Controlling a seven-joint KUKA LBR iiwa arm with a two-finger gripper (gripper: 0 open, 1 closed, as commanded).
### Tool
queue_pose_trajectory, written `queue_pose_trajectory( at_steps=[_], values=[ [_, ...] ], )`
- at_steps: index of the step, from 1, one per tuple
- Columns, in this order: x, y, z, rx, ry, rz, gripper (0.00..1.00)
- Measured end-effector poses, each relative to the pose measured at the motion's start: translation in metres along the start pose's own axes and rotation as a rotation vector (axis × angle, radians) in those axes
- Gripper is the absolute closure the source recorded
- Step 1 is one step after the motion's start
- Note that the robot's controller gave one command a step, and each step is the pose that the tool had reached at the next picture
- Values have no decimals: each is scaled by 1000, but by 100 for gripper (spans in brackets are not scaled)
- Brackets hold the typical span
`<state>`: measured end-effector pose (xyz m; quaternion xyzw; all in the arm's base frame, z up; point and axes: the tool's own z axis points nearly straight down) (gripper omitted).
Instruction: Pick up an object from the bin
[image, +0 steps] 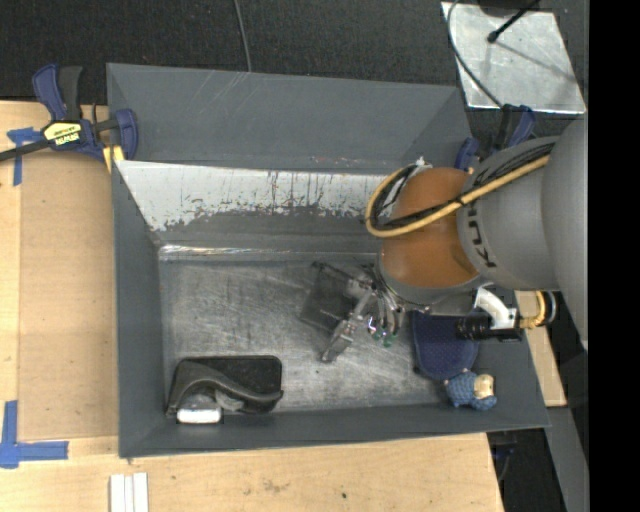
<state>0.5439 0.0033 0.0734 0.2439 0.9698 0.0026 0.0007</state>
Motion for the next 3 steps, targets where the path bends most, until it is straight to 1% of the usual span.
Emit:
queue_pose_trajectory(
  at_steps=[1, 2, 3],
  values=[
    [-9, -1, -5, -7, -31, 6, 100],
    [-62, 32, -91, -1, -11, 125, 100],
    [-71, 36, -152, 0, -10, 93, 100]
  ],
)
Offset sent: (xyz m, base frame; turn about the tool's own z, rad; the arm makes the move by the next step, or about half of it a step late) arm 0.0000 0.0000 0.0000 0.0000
